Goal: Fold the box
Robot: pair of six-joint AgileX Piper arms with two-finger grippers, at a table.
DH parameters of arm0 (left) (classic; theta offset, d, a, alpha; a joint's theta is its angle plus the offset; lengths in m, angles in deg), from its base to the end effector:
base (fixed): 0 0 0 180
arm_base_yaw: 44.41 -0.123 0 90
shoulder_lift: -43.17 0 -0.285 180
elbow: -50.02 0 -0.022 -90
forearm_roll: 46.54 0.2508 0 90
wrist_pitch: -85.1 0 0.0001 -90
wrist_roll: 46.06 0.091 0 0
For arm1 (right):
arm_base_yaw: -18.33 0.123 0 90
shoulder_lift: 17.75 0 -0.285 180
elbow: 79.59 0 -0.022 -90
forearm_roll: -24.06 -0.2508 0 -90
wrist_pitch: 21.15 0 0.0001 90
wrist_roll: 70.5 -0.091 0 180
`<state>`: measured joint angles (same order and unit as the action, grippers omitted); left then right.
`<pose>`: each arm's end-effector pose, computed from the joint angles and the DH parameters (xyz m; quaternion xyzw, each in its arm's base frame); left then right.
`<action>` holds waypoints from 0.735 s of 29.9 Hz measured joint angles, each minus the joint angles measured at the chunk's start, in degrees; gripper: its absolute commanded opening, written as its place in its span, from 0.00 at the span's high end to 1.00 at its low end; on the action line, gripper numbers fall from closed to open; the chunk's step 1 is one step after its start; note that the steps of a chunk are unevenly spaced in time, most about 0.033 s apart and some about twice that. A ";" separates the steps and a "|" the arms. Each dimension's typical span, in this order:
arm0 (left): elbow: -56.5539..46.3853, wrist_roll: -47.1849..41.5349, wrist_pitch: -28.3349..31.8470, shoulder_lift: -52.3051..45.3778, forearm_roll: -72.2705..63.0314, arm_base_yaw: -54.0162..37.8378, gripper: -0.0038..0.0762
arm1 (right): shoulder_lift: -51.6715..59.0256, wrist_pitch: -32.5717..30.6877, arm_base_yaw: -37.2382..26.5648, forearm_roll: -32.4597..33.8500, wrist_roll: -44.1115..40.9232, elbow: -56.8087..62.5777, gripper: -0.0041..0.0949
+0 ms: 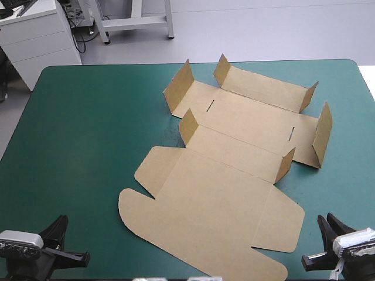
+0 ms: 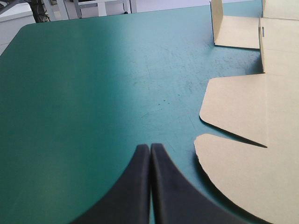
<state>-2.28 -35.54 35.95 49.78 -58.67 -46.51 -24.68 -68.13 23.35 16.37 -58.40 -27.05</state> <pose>0.0065 -0.0142 0.2772 0.0501 0.8033 -0.0404 0.5921 0.0081 0.0097 0.2784 -0.1117 0.7914 0.0297 0.6003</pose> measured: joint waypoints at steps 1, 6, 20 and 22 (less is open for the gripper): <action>0.00 0.00 0.00 0.00 0.00 0.00 0.99 | 0.00 0.00 0.00 0.00 0.00 0.00 0.46; 0.00 0.00 0.00 0.00 0.00 0.00 0.99 | 0.00 0.00 0.00 0.00 0.00 0.00 0.25; 0.00 0.00 0.00 0.00 0.00 0.00 0.99 | -3.86 -0.05 0.00 0.00 -2.76 -5.78 0.25; 0.00 0.00 0.00 0.00 0.00 0.00 0.99 | -8.10 -0.11 0.00 0.00 -5.79 -9.37 0.25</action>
<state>-2.28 -35.54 35.95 49.78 -58.67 -46.51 -32.78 -68.24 23.35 16.37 -64.19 -36.42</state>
